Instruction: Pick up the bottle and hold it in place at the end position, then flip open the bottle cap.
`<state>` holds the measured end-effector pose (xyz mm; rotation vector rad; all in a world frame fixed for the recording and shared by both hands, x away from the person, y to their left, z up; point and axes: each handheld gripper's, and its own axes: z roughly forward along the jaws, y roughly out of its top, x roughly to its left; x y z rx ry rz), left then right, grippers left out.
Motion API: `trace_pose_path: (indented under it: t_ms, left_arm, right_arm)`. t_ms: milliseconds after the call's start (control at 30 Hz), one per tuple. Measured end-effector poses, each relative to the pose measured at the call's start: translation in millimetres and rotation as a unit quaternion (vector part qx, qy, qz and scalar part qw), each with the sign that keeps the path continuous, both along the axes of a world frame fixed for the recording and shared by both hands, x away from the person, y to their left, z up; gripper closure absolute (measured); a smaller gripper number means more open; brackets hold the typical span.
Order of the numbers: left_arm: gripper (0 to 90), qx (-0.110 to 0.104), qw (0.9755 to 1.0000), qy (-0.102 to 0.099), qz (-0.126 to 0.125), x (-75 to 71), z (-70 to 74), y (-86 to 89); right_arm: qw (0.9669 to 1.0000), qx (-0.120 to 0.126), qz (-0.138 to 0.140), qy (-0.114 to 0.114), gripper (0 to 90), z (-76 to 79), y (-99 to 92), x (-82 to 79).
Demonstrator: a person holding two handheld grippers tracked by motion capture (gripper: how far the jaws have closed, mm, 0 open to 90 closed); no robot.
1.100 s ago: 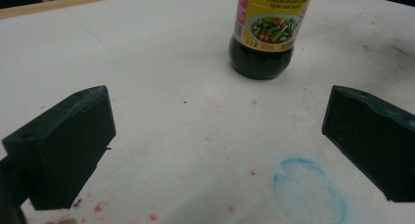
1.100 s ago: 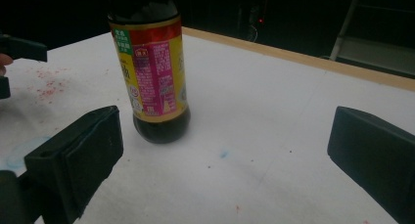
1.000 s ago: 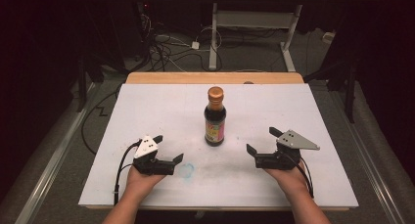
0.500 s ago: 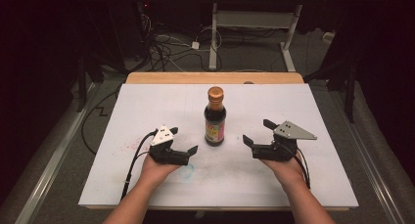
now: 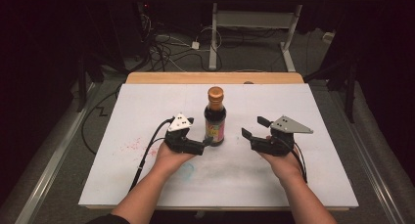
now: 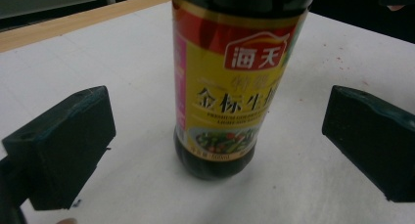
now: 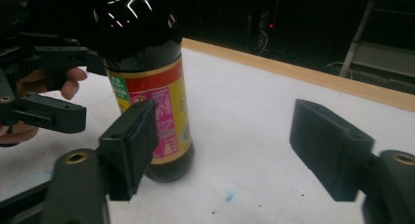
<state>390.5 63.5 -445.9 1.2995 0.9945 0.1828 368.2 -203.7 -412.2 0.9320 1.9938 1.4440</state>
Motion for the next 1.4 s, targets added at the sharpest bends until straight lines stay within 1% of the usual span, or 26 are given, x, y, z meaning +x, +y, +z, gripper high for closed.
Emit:
trace_pose_path:
  t_ms: [67,100,167,267,300,367,400,467,500,567,633,700,733,767,800,833,933,967,1000,1033,1067,1100,1233,1267,1300,1400]
  left_arm:
    - [0.0,0.000,1.0000,-0.006,-0.003,3.3,1.3,-3.9]
    - [0.0,-0.004,0.9999,-0.006,-0.009,6.2,2.4,-7.4]
    - [0.0,-0.003,0.9999,-0.008,-0.010,7.6,2.3,-9.7]
    - [0.0,-0.008,0.9998,-0.008,-0.014,11.1,1.7,-14.0]
    - [0.0,-0.007,0.9999,-0.007,-0.014,12.5,1.0,-15.2]
    - [0.0,-0.008,0.9999,-0.004,-0.014,15.7,0.0,-17.1]
    - [0.0,-0.008,0.9999,-0.003,-0.013,17.3,-0.5,-18.0]
    - [0.0,-0.008,0.9999,0.000,-0.014,19.8,-0.8,-20.2]
    - [0.0,-0.007,0.9999,0.003,-0.015,20.9,-1.1,-22.2]
    - [0.0,-0.007,0.9998,0.003,-0.016,21.6,-1.6,-25.0]
    - [0.0,-0.009,0.9998,0.002,-0.020,21.8,-2.7,-26.8]
    - [3.1,-0.011,0.9997,0.000,-0.022,23.0,-4.9,-27.6]
    - [3.9,-0.011,0.9997,0.000,-0.022,23.0,-4.9,-27.6]
    - [5.5,-0.023,0.9997,0.007,-0.010,24.2,-4.7,-29.2]
    - [5.5,-0.025,0.9996,0.007,-0.012,25.0,-4.8,-28.7]
    - [6.8,-0.023,0.9996,0.005,-0.014,25.5,-4.8,-28.1]
    - [17.1,-0.016,0.9996,-0.012,-0.018,25.5,-4.1,-26.0]
    - [19.6,-0.026,0.9992,-0.015,-0.028,25.1,-3.4,-25.9]
    - [22.8,-0.024,0.9988,-0.022,-0.037,23.2,-3.9,-26.3]
    - [25.4,-0.024,0.9988,-0.022,-0.037,23.2,-3.9,-26.3]
    - [25.9,0.079,0.9935,-0.042,-0.070,24.9,-7.3,-13.3]
    - [26.1,-0.023,0.9988,-0.024,-0.035,22.6,-4.1,-27.3]
    - [26.7,-0.021,0.9988,-0.026,-0.035,22.2,-4.4,-27.4]
    - [26.8,0.066,0.9950,-0.040,-0.063,24.3,-7.4,-15.6]
    - [26.9,-0.019,0.9988,-0.027,-0.035,21.9,-4.7,-27.2]
    - [27.2,-0.021,0.9988,-0.027,-0.035,22.0,-5.0,-27.3]
  right_arm:
    - [1.0000,0.001,-0.001,0.003,37.7,1.5,-0.1,2.8]
    - [1.0000,-0.001,0.000,0.003,39.9,1.9,-0.2,3.7]
    - [1.0000,-0.002,-0.001,0.003,42.4,2.5,-0.2,4.5]
    - [1.0000,-0.003,0.002,0.006,50.1,3.8,0.3,7.2]
    - [1.0000,-0.003,0.004,0.007,54.8,4.6,1.2,8.8]
    - [1.0000,-0.005,0.005,0.007,57.1,5.0,1.8,9.6]
    - [0.9999,-0.007,0.007,0.005,63.5,5.9,3.3,10.5]
    - [0.9999,-0.010,0.008,0.004,69.5,6.7,4.5,11.4]
    - [0.9999,-0.010,0.008,0.004,69.5,6.7,4.5,11.4]
    - [0.9998,-0.009,0.015,0.012,76.4,7.6,7.1,14.0]
    - [0.9997,-0.012,0.018,0.012,78.0,7.7,8.5,14.8]
    - [0.9996,-0.018,0.021,0.007,83.2,8.0,12.9,15.9]
    - [0.9996,-0.018,0.021,0.007,83.2,8.0,12.9,15.9]
    - [0.9995,-0.023,0.021,0.003,88.4,8.5,15.5,17.0]
    - [0.9995,-0.023,0.021,0.003,88.4,8.5,15.5,17.0]
    - [0.9995,-0.024,0.021,0.003,90.0,8.9,16.7,17.7]
    - [0.9994,-0.027,0.020,-0.001,90.0,12.8,20.9,21.3]
    - [0.9993,-0.030,0.021,-0.003,90.0,13.9,22.1,22.1]
    - [0.9993,-0.030,0.022,-0.002,90.0,15.0,23.3,23.2]
    - [0.9993,-0.030,0.024,-0.003,90.0,15.9,24.4,24.2]
    - [0.9993,-0.029,0.023,-0.004,90.0,16.8,25.7,24.9]
    - [0.9993,-0.029,0.024,-0.004,90.0,17.8,26.8,25.7]
    - [0.9992,-0.029,0.029,-0.005,90.0,20.6,31.1,28.2]
    - [0.9990,-0.029,0.033,-0.006,90.0,22.8,33.7,29.6]
    - [0.9990,-0.029,0.034,-0.006,90.0,23.8,34.7,30.1]
    - [0.9990,-0.026,0.036,-0.006,90.0,26.4,37.2,30.7]
